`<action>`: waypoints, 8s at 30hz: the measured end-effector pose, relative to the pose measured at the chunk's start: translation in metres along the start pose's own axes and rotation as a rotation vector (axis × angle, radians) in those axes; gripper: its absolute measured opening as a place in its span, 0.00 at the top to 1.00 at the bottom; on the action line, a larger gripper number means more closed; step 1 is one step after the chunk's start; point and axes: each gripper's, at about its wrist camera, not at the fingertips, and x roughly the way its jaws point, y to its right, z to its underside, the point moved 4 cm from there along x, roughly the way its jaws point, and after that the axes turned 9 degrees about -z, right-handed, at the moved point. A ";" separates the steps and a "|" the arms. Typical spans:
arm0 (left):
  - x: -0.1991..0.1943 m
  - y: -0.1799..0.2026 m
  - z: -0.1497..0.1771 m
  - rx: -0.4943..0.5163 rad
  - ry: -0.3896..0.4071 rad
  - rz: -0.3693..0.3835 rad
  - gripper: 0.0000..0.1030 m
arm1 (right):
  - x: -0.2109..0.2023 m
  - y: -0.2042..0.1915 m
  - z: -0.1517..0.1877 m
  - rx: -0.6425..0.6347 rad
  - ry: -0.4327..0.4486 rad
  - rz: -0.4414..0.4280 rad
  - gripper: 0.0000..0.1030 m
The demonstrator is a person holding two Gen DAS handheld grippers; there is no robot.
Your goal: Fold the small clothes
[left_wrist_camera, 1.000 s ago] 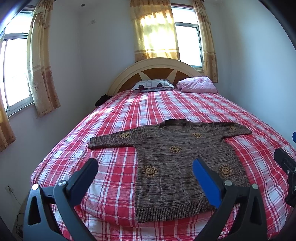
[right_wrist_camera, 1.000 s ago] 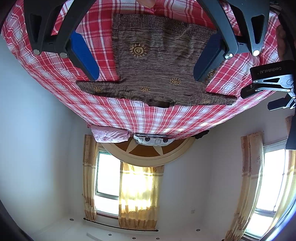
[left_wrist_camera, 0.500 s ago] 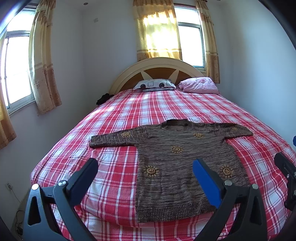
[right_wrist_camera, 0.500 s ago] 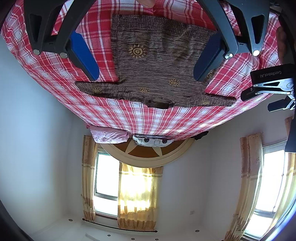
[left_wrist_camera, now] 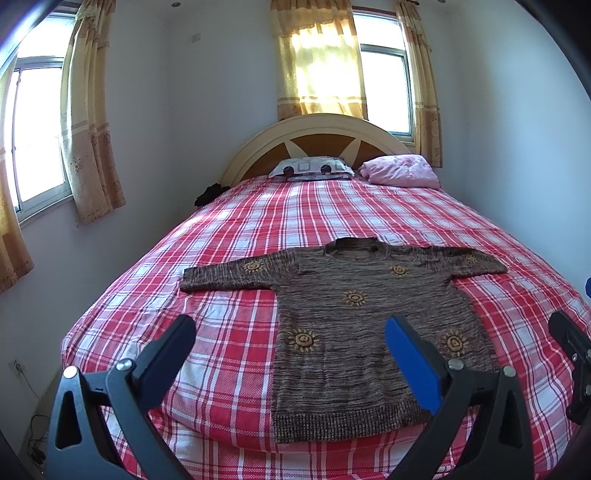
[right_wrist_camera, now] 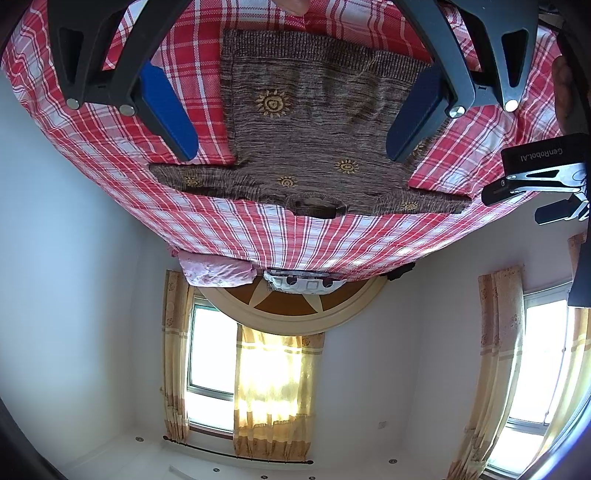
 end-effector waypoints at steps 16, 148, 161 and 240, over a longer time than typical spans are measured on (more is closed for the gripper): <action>0.005 0.000 0.003 0.002 -0.016 0.000 0.00 | 0.008 0.002 0.006 0.002 -0.023 -0.012 0.01; 0.322 0.294 -0.036 0.323 -0.316 0.325 0.13 | 0.326 0.250 0.072 0.472 -0.244 -0.257 0.33; 0.344 0.282 -0.053 0.112 -0.417 0.470 0.95 | 0.334 0.254 0.081 0.482 -0.294 -0.269 0.33; 0.394 0.162 -0.006 0.083 -0.433 0.126 0.00 | 0.417 0.137 0.056 0.099 -0.554 -0.156 0.29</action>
